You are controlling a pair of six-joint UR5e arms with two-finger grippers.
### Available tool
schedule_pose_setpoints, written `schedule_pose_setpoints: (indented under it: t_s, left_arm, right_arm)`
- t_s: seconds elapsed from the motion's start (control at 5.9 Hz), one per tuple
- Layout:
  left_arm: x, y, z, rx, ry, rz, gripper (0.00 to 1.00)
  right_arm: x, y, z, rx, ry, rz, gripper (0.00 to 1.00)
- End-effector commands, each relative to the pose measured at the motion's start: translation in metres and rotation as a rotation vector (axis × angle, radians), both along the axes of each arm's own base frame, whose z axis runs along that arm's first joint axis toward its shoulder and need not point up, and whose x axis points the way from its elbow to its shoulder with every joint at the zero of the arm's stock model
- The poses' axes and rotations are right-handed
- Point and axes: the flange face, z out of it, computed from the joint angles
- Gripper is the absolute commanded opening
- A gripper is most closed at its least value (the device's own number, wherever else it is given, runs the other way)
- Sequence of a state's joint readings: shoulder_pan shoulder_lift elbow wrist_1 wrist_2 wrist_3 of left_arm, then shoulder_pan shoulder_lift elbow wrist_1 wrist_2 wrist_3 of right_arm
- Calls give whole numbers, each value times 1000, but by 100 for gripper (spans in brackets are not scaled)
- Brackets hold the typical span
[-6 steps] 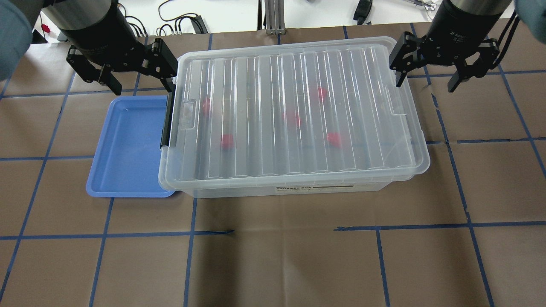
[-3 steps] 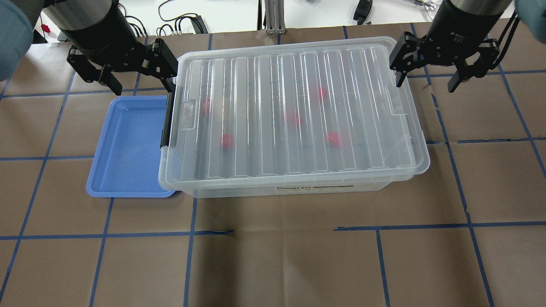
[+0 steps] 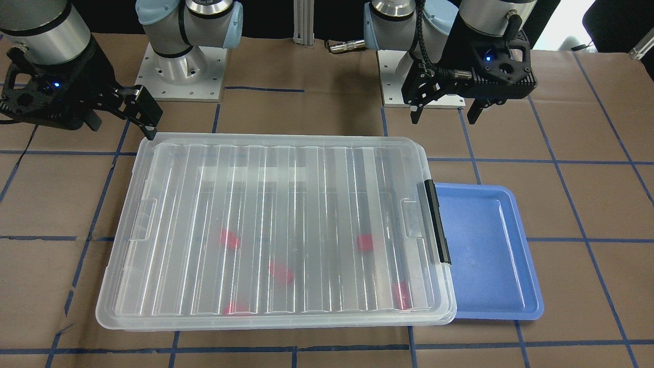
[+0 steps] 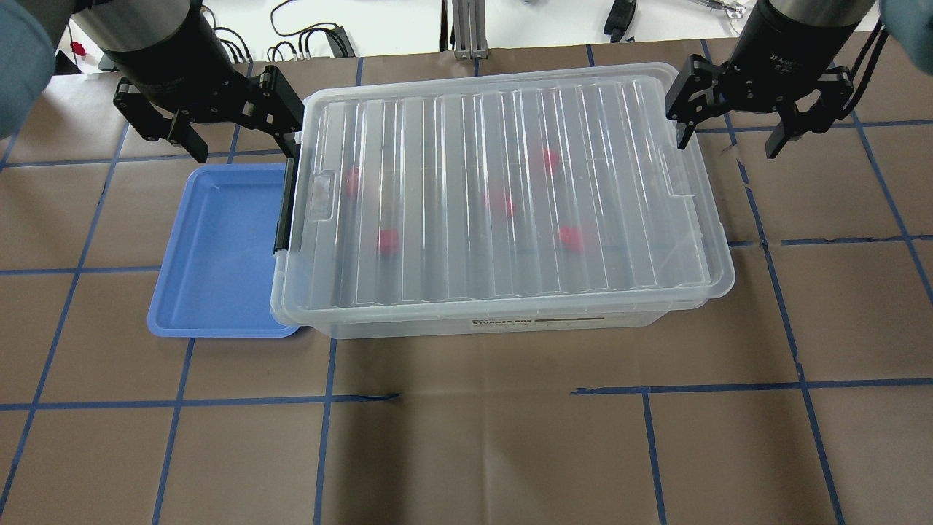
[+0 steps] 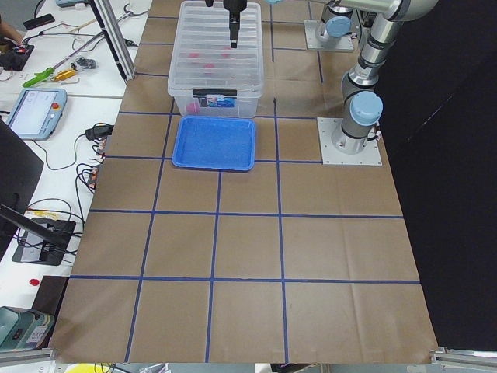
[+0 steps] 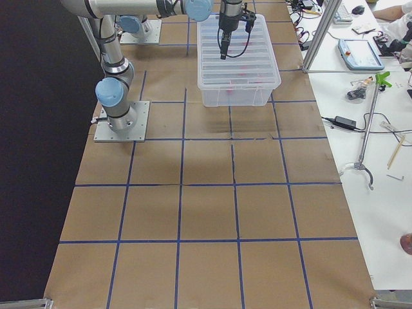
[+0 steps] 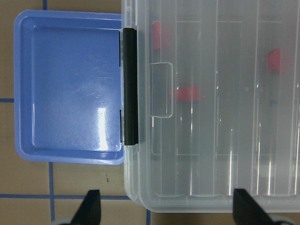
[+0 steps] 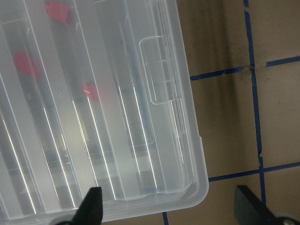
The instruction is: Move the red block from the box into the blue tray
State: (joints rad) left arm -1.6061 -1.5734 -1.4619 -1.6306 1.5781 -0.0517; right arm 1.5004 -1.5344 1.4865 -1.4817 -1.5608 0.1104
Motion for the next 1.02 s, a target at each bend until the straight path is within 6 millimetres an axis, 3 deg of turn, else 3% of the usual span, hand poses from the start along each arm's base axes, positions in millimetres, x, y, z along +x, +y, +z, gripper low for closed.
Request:
schedule_pose_setpoints:
  t_s: [0.0, 0.34, 0.51, 0.68, 0.85]
  left_arm:
    - [0, 0, 0, 0, 0, -1, 99]
    - [5, -3, 2, -4, -1, -4, 99]
    - [45, -12, 15, -29, 9, 3, 98]
    - [67, -17, 11, -15, 8, 50, 98]
    - [29, -14, -1, 3, 2, 36, 98]
  right_arm:
    - [0, 1, 0, 0, -1, 0, 100]
    - [0, 1, -1, 3, 1, 0, 100]
    - [0, 1, -1, 5, 0, 0, 100]
    - [0, 1, -1, 3, 1, 0, 100]
    - [0, 1, -2, 6, 0, 0, 100]
